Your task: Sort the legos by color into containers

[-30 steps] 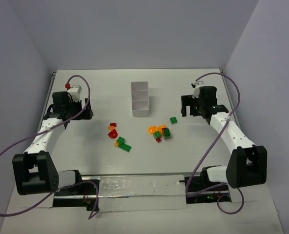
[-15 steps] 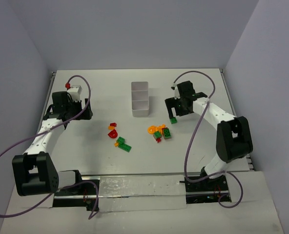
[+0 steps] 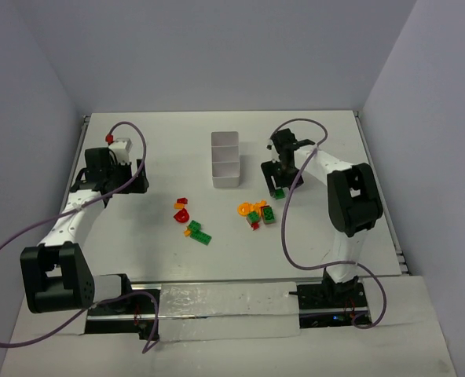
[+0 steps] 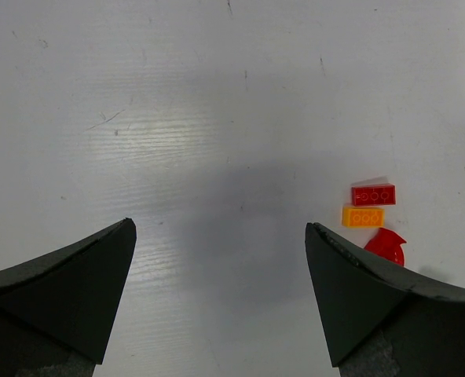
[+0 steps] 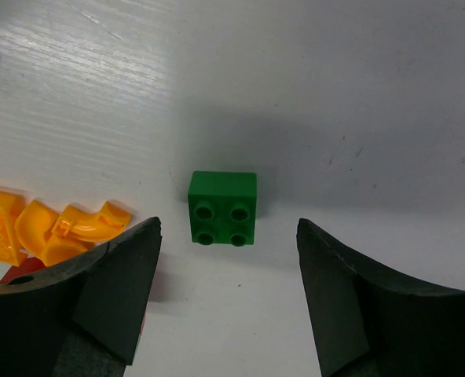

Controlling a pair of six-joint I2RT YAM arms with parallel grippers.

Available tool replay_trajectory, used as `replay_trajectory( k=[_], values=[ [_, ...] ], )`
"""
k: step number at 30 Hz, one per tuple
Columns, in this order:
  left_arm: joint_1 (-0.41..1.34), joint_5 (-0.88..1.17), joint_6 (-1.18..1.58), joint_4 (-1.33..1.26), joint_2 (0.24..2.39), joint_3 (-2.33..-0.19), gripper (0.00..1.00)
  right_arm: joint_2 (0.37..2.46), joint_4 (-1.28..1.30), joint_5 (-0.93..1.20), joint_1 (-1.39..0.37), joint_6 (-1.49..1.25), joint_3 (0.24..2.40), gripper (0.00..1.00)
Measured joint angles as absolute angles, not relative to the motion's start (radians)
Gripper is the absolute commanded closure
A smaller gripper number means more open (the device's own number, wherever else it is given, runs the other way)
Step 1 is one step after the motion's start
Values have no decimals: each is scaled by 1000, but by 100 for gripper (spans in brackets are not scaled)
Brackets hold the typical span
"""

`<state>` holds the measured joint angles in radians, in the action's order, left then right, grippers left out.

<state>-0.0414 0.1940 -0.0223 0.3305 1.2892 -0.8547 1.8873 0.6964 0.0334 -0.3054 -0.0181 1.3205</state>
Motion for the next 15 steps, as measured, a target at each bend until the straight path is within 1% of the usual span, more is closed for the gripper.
replay_trajectory(
  k=[4,6,7,11,15],
  values=[
    [-41,193,-22,330,1300,-855,1,1926,713,33,-305,-21,1350,32],
    [-41,189,-22,330,1306,-855,1,1942,718,33,-305,-23,1356,40],
    [-41,187,-22,330,1308,-855,1,1947,721,33,-305,-25,1356,41],
    [-41,183,-22,330,1313,-855,1,1963,733,27,-305,-27,1356,60],
    [-41,183,-23,329,1318,-855,1,1967,735,24,-305,-29,1358,84]
  ],
)
